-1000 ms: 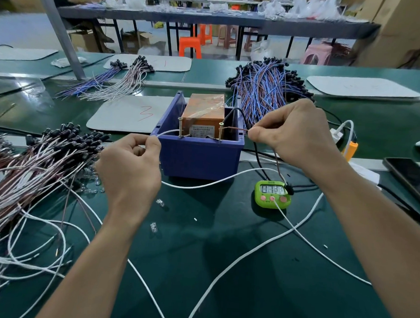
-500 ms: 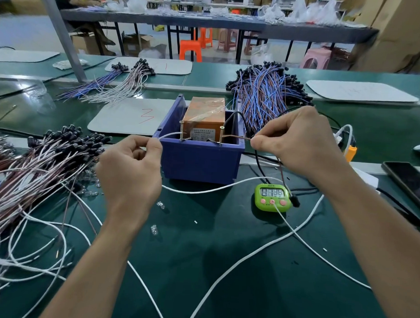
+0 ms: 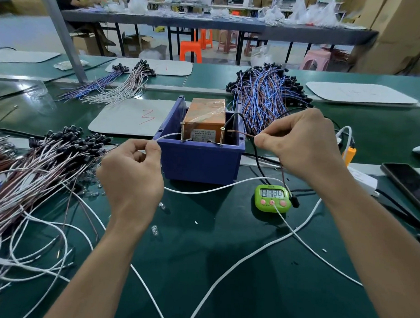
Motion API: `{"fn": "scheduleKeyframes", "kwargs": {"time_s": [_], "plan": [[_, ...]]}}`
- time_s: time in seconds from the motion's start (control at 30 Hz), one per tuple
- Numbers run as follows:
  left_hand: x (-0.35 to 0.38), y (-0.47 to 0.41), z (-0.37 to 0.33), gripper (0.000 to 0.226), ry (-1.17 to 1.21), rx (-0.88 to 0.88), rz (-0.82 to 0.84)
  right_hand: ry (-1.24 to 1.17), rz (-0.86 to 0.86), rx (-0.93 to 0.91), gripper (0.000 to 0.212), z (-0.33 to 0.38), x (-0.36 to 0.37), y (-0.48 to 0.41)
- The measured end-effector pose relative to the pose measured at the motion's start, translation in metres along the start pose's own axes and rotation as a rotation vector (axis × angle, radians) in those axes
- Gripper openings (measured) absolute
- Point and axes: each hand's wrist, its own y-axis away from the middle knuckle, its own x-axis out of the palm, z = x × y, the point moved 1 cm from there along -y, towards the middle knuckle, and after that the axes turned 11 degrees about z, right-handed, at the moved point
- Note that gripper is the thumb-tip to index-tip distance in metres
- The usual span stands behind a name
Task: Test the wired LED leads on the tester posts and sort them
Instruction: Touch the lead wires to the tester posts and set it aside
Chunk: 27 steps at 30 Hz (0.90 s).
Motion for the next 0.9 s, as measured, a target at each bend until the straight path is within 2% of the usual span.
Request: {"fn": "scheduleKeyframes", "kwargs": {"time_s": [0.33, 0.57, 0.9], "plan": [[0.0015, -0.0003, -0.0007, 0.02, 0.007, -0.011, 0.003, -0.019, 0.005, 0.0, 0.018, 0.0056, 0.0051, -0.0018], [0.0008, -0.0008, -0.0012, 0.018, 0.013, 0.003, 0.008, -0.022, -0.019, 0.037, 0.026, 0.0037, 0.0051, -0.0014], [0.0002, 0.002, -0.0028, 0.017, 0.019, 0.043, 0.042, -0.03, 0.035, 0.02, 0.016, 0.0068, 0.0061, 0.0031]]}}
